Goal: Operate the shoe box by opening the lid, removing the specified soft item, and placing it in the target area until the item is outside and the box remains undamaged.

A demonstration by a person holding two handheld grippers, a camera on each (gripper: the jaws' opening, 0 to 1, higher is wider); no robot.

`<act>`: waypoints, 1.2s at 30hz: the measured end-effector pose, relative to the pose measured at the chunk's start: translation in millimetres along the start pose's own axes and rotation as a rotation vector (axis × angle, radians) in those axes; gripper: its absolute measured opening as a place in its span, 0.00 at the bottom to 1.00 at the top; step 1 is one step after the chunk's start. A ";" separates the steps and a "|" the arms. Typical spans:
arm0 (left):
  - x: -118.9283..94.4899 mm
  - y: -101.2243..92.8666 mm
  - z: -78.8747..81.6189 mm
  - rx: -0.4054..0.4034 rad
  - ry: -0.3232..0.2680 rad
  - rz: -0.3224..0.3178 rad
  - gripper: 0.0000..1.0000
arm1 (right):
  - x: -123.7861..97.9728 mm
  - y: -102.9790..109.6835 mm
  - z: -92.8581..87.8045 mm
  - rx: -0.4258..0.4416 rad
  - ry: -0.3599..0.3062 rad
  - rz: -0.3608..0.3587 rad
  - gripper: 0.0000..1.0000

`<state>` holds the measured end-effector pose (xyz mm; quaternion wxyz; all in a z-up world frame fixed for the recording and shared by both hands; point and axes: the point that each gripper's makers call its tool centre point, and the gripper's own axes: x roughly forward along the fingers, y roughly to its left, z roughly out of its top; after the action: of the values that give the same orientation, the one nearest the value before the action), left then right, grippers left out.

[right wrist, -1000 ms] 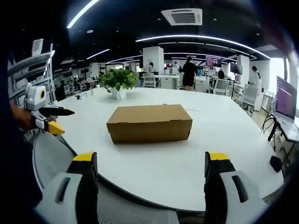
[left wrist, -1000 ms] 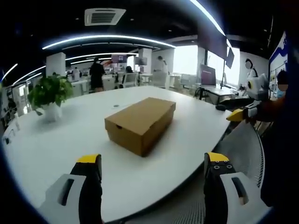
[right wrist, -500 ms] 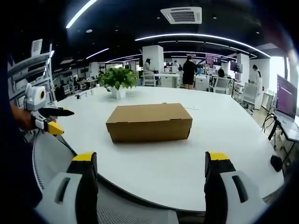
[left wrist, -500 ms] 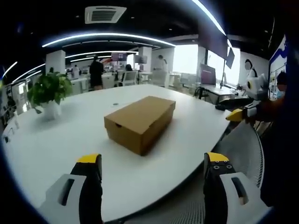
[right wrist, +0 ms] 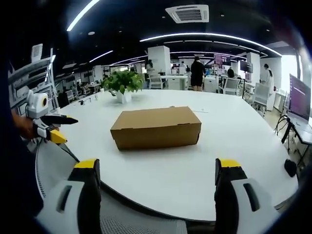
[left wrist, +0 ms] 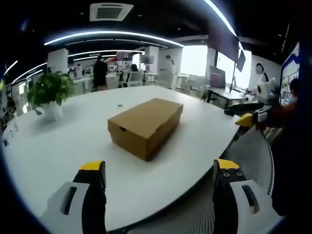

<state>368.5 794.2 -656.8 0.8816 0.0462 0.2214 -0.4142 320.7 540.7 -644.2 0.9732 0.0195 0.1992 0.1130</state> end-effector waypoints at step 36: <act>140.4 109.2 30.0 -0.689 0.151 0.136 0.68 | 231.0 -103.9 48.7 0.170 0.259 0.038 0.80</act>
<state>539.4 757.8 -701.2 0.8522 -0.2086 0.4090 -0.2509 568.6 492.6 -696.6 0.9319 0.0907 0.3314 0.1160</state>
